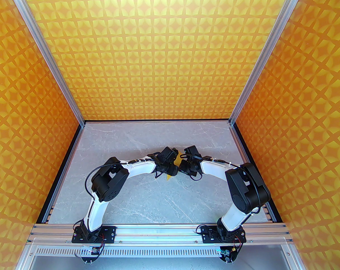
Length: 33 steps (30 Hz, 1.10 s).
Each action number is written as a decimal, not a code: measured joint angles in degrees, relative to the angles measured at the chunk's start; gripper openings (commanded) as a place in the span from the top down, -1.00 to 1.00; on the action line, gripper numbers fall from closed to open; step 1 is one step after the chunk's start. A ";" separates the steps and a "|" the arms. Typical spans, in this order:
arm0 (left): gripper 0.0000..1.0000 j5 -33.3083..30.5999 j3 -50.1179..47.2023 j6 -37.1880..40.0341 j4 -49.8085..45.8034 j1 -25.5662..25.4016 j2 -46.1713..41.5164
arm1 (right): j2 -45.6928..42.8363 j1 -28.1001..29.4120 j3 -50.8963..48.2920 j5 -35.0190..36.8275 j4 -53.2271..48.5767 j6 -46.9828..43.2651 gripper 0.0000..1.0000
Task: Fold a paper plane with a square sheet of paper (fold left side to right side)
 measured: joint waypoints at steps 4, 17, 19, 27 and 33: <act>0.24 -0.90 0.07 0.24 -0.22 -0.35 0.00 | -0.20 -0.33 -0.22 -0.20 0.15 -0.02 0.53; 0.50 -2.80 1.51 0.22 -1.75 -0.57 0.55 | -8.00 -4.85 -4.68 0.46 0.20 -0.02 0.37; 0.40 -2.91 2.12 0.33 -2.08 -0.59 1.01 | -10.16 -6.14 -5.38 0.50 0.15 -0.02 0.35; 0.41 -3.19 4.39 0.17 -3.21 -0.72 2.27 | -12.39 -8.07 -6.54 0.44 0.07 -0.04 0.33; 0.74 -4.85 4.98 0.28 -4.42 -0.83 2.67 | -12.37 -8.07 -7.15 0.42 0.07 -0.04 0.33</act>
